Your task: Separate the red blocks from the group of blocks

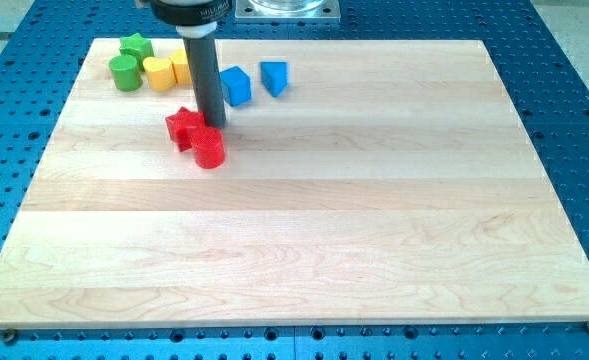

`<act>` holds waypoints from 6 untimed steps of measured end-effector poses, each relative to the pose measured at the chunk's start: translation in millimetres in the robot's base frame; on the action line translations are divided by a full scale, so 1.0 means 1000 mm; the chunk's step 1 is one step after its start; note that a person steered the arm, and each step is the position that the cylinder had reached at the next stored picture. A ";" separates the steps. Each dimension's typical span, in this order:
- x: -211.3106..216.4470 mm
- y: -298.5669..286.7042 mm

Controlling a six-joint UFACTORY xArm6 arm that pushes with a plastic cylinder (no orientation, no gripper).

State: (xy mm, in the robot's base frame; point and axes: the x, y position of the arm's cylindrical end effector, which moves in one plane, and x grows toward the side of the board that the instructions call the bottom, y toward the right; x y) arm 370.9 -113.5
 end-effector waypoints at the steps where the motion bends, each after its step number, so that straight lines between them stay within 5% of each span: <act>1: 0.013 -0.036; 5: 0.064 -0.121; 6: 0.059 -0.028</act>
